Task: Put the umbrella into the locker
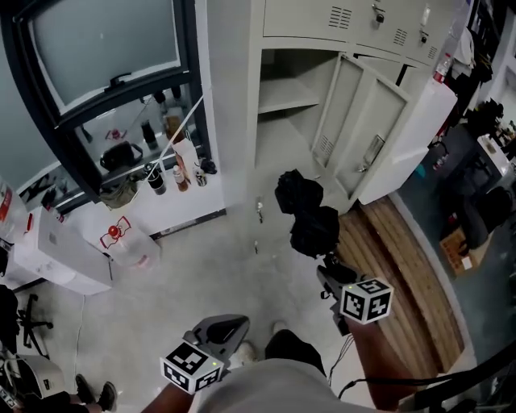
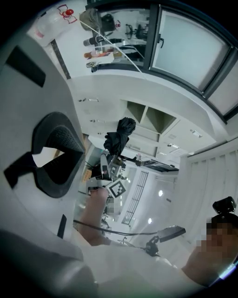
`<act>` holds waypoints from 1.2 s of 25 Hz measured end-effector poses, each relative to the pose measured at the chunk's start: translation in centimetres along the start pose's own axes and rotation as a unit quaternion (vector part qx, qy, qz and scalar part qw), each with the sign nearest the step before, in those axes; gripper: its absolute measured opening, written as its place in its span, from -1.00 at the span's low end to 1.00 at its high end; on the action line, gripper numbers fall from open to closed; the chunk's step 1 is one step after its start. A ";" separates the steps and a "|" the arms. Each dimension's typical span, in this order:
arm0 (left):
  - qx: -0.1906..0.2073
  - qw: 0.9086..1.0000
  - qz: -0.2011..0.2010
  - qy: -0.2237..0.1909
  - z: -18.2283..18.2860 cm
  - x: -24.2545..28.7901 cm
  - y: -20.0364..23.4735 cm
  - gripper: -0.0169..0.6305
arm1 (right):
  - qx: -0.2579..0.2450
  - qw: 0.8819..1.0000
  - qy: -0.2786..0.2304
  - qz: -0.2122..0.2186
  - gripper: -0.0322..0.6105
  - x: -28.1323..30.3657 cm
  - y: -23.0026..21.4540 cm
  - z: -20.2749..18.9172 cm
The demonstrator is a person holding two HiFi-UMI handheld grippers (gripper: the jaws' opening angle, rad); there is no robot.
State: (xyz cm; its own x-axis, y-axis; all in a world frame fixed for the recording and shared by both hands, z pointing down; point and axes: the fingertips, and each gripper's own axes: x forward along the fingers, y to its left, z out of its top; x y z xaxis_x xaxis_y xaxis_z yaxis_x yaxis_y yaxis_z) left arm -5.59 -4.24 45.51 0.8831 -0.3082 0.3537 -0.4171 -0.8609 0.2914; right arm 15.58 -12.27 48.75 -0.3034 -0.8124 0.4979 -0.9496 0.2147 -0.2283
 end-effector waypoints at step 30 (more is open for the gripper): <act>-0.052 0.988 0.136 -0.056 14.7 12.7 18.0 -0.91 | -0.073 0.997 0.020 0.029 -0.51 33.7 -12.7 23.3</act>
State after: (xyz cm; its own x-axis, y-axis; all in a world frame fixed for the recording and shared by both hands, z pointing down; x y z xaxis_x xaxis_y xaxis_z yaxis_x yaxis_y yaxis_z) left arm 1.22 -29.64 42.15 0.7513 -0.5700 0.3326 -0.6568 -0.6954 0.2916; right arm 19.26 -54.95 48.94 -0.3589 -0.7740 0.5217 -0.9306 0.3399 -0.1359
